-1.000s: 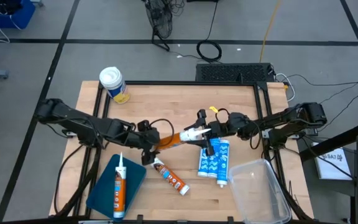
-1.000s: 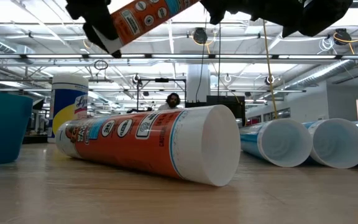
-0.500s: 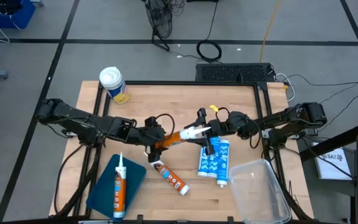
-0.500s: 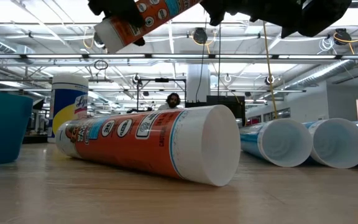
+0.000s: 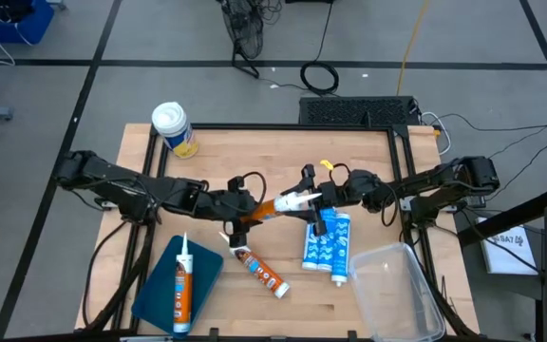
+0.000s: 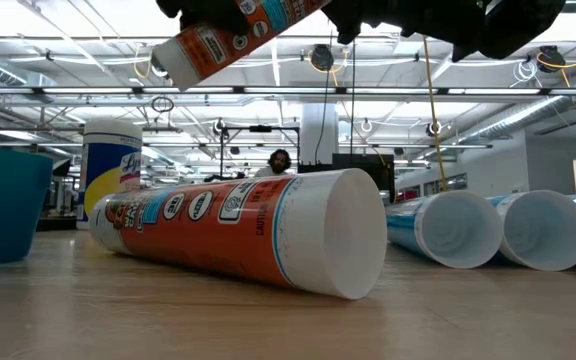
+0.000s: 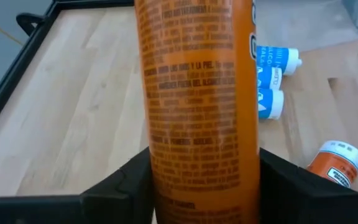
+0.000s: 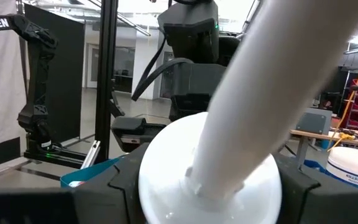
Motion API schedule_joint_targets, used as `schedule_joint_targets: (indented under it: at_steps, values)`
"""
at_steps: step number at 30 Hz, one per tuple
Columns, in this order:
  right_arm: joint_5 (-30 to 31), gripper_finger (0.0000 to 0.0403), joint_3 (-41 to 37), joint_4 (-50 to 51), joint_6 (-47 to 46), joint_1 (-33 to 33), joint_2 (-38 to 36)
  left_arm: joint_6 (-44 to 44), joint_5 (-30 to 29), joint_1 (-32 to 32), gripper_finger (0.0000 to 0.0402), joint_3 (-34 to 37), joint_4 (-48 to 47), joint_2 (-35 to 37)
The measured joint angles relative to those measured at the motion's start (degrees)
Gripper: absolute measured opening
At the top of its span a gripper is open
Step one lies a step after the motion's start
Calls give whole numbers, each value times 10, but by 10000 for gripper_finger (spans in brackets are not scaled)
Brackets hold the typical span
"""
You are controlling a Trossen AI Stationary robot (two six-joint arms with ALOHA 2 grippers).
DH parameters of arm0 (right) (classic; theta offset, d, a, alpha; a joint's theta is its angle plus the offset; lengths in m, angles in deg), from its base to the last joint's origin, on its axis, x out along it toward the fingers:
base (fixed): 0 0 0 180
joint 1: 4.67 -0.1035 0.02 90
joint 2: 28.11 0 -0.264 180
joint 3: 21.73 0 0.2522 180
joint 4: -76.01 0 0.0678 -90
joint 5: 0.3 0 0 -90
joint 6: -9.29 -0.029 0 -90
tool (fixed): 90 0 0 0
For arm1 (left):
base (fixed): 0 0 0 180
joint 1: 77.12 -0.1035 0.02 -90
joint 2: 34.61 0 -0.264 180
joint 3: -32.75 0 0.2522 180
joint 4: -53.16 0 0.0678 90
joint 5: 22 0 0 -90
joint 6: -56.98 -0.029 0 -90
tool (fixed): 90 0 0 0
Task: Pick & place silicon tubes, Sealant and Lysol wipes
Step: Put the top orange sealant into the blue bin
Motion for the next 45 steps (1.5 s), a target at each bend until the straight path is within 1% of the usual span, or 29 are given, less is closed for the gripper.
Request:
schedule_joint_targets:
  at_steps: [5,8,9,11,13,14,15,17,19,20,22,23,25,27,28,32,34,41,43,45]
  values:
    - [-1,209,0,4,-5,0,0,23,4,1,206,0,-10,3]
    - [-2,209,2,3,-10,0,1,62,5,13,206,0,-48,23]
    - [-2,220,3,1,-11,0,1,79,4,18,206,0,-59,31]
    - [-2,272,1,5,-6,0,0,133,1,32,206,-2,-98,54]
    - [-9,329,1,14,-4,0,0,203,-18,55,206,1,-153,82]
    - [-7,354,1,16,-4,-2,0,223,-32,69,206,2,-173,92]
    - [-8,373,1,11,-3,-2,0,253,-43,84,206,1,-174,101]
    - [-7,387,1,14,-4,-1,-1,317,-93,124,206,0,-214,121]
    - [-2,378,1,22,-5,0,0,388,-141,171,206,0,-253,136]
    - [-2,373,0,23,-4,0,0,431,-169,199,205,0,-257,137]
    - [-1,365,0,18,-3,0,0,516,-233,254,204,0,-263,129]
    - [-6,362,0,17,-3,0,0,569,-279,281,203,1,-267,122]
    - [-10,359,0,19,-3,-2,-1,641,-369,334,203,4,-280,104]
    - [-15,358,0,21,0,-3,0,709,-431,381,203,3,-276,75]
    - [-13,358,0,21,1,-2,0,741,-451,400,203,3,-280,60]
    - [-6,358,0,24,13,-1,0,861,-490,453,203,3,-292,-2]
    - [-7,358,0,23,17,-2,0,913,-479,461,203,3,-298,-32]
    - [-5,358,0,23,17,-1,0,1113,-350,466,203,3,-326,-128]
    - [-5,358,0,23,15,-1,0,1171,-321,466,203,3,-340,-153]
    - [-5,358,0,23,15,-1,0,1209,-300,466,202,3,-342,-171]
